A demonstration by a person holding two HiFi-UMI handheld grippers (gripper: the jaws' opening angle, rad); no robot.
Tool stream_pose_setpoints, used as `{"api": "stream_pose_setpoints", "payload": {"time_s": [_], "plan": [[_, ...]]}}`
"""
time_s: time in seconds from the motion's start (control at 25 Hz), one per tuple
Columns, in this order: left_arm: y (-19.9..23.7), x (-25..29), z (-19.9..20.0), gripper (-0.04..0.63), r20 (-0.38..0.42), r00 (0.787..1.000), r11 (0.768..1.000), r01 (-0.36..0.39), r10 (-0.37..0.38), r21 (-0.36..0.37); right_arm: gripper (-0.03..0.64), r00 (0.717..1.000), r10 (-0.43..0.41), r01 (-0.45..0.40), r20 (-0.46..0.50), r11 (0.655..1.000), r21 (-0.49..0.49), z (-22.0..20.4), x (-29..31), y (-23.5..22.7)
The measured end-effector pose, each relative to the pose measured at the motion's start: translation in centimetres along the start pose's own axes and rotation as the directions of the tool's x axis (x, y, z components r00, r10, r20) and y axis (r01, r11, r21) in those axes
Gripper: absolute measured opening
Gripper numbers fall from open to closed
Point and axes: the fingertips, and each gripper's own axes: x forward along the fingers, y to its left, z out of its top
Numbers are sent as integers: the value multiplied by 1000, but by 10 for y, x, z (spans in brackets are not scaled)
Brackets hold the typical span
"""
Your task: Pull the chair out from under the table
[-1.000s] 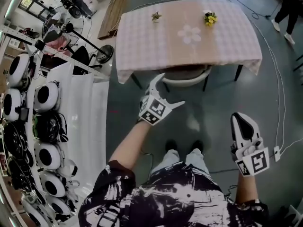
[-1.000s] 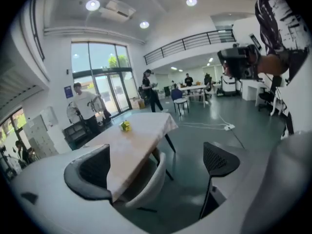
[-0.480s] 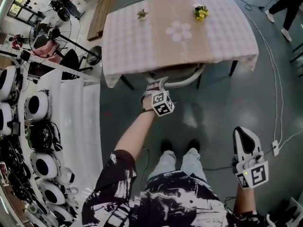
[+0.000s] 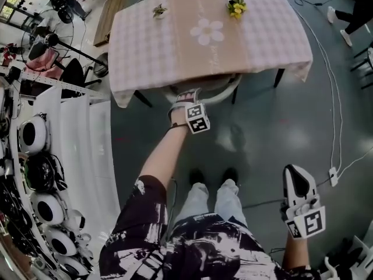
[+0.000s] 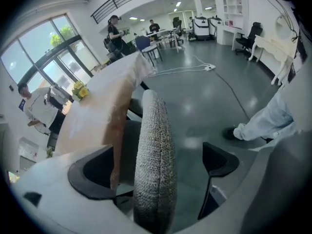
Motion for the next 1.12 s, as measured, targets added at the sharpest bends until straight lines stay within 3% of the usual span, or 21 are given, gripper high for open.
{"api": "stream_pose_setpoints", "payload": {"time_s": [0.28,0.4,0.56,0.68,0.92,1.12], "plan": [[-1,20,-9,552,-75,997,998,33,-29,50,12,1000,-4,5,-28,1000,23,-13,0,-3],[1,26,-12,487,-104,994,997,47,-40,64,12,999,-4,5,-36,999,31,-18,2,-3],[-2,32,-17,333,-139,989,991,62,-45,115,12,999,-1,3,-46,999,37,-21,6,-3],[-5,33,-18,259,-152,987,986,80,-58,146,12,999,0,2,-51,999,39,-22,6,-4],[-18,33,-19,199,-172,970,968,199,-173,150,12,998,10,-8,-58,999,44,-26,11,-1],[-19,31,-18,181,-168,968,967,209,-184,146,12,998,15,-12,-61,999,42,-25,12,3]]}}
